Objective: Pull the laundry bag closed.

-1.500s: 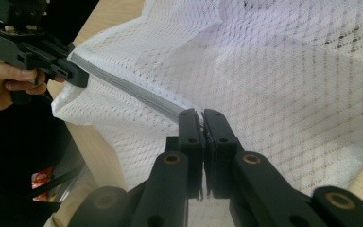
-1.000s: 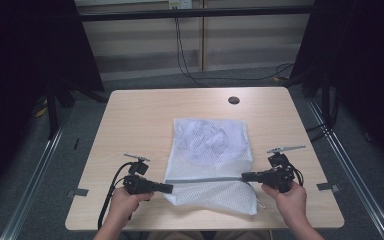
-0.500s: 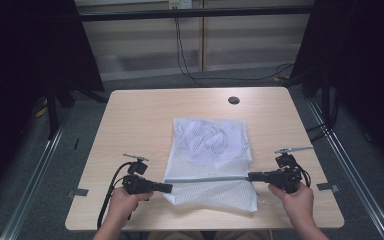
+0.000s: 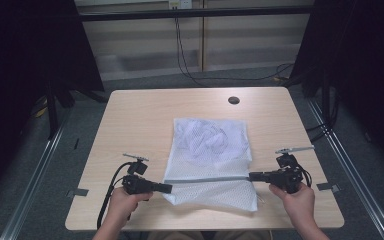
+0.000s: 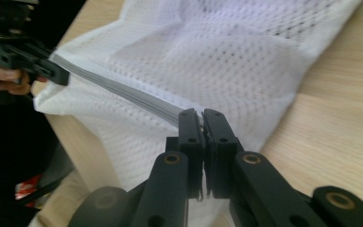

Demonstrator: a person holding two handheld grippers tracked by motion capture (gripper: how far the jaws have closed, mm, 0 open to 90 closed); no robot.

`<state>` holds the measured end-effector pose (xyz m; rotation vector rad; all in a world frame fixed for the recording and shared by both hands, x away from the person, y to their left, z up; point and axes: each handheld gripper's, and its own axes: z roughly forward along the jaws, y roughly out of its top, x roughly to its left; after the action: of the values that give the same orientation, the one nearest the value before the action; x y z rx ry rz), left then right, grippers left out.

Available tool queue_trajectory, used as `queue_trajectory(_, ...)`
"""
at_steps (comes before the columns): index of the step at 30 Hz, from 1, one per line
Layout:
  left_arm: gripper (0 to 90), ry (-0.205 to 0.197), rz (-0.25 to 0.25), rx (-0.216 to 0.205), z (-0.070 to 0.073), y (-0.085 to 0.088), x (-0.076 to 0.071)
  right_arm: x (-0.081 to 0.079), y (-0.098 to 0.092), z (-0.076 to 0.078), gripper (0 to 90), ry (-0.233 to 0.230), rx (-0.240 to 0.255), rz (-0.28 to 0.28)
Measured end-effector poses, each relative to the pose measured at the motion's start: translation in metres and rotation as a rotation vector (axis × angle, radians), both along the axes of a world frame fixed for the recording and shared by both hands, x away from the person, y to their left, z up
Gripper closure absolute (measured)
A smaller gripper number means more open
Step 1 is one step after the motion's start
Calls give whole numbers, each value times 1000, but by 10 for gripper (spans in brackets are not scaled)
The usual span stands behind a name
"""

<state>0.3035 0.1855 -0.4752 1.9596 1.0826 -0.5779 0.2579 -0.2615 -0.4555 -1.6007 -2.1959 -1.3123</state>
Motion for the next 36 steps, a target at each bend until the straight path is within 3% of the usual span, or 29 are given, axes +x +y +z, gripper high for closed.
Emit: queue_trajectory(36, 882, 2, -4, 1, -1, 1, 0, -5, -14, 4, 870, -10, -10, -31)
